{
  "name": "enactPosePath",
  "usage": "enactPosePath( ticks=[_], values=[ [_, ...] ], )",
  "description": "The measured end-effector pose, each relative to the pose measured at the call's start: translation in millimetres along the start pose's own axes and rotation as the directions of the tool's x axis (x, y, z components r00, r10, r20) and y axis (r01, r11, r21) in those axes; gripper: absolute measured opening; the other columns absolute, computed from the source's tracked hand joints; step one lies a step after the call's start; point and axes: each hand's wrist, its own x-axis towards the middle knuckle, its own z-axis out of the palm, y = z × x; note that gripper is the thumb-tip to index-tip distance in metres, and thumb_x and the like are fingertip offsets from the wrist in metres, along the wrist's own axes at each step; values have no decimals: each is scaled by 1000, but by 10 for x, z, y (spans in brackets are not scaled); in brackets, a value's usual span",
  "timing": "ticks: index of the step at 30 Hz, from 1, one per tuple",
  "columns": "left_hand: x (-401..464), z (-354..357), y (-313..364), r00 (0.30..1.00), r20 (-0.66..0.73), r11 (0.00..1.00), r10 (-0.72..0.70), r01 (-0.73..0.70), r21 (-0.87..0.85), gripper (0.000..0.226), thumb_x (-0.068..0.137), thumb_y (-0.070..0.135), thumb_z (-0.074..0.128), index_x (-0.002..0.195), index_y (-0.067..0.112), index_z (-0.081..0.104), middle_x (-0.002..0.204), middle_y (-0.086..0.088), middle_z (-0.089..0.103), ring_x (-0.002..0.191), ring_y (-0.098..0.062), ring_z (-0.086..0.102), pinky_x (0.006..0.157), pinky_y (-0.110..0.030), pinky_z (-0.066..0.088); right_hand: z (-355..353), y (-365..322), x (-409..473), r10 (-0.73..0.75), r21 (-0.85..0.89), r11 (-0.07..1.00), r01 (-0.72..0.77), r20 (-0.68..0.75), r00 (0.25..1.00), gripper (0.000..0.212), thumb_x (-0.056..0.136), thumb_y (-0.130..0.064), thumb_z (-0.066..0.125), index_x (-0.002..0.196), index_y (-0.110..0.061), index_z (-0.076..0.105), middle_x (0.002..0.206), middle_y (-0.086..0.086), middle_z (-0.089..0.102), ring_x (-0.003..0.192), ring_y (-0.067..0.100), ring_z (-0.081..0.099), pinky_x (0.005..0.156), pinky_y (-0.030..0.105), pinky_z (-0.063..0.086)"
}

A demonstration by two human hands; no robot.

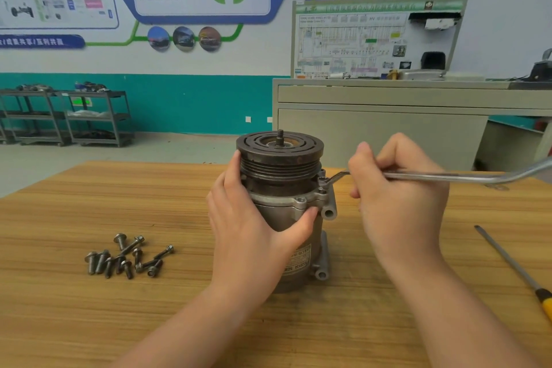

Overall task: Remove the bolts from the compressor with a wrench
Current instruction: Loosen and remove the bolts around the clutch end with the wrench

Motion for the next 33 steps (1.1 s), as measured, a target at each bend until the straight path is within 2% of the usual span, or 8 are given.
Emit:
enactPosePath(
  ticks=[4,7,12,17,21,25,29,33],
  values=[
    [-6,6,-8,1000,-12,1000,2,-2,11,112,62,56,76,151,20,17,138,2,34,129,-14,29,111,-46,32,77,-82,-145,-330,-146,932,333,45,943,39,91,-10,55,71,-26,26,53,-15,24,49,10,30,46,16,30],
    [-9,12,-18,1000,-18,1000,0,1,18,113,62,54,80,151,21,17,138,2,34,129,-14,29,111,-45,33,109,-40,-226,-384,-158,906,394,87,919,44,90,-11,55,73,-33,21,55,-8,25,49,14,32,44,24,32],
    [-1,-1,2,1000,-11,1000,4,-4,-6,113,58,53,77,150,22,20,137,4,35,129,-13,30,112,-37,31,-99,126,34,96,199,971,-130,173,980,37,81,-19,65,55,-24,40,47,2,37,44,6,34,46,17,30],
    [37,-6,-33,999,-15,999,28,-29,-38,113,54,54,76,148,33,17,133,13,35,128,-8,32,108,-26,31,-187,257,223,530,476,414,-776,568,630,25,71,-11,66,58,-18,47,46,2,48,36,8,39,39,16,30],
    [147,-72,-167,998,64,988,11,-1,-152,118,56,56,79,145,50,2,130,18,28,122,16,29,95,3,22,-69,271,126,621,587,177,-790,557,552,32,71,-14,69,56,-21,42,46,0,48,34,3,38,34,13,27],
    [307,-171,-329,988,155,966,-14,54,-253,113,52,60,74,133,65,-4,138,14,32,128,7,33,98,1,25,32,172,77,633,706,93,-702,502,589,32,73,-12,67,52,-22,46,48,0,46,34,3,38,32,13,27],
    [326,-142,-373,977,213,951,6,61,-304,110,55,60,73,130,69,-7,145,11,30,135,-3,33,115,-30,29,45,117,37,628,646,382,-661,344,699,48,89,-5,61,49,-22,41,45,3,47,33,7,37,35,16,27],
    [354,-145,-363,975,222,956,-24,87,-279,119,51,64,77,133,66,-9,144,12,28,134,-1,32,113,-28,30,41,36,-24,501,497,693,-522,189,845,51,93,-7,61,49,-24,41,44,4,50,35,11,40,41,20,33]
  ],
)
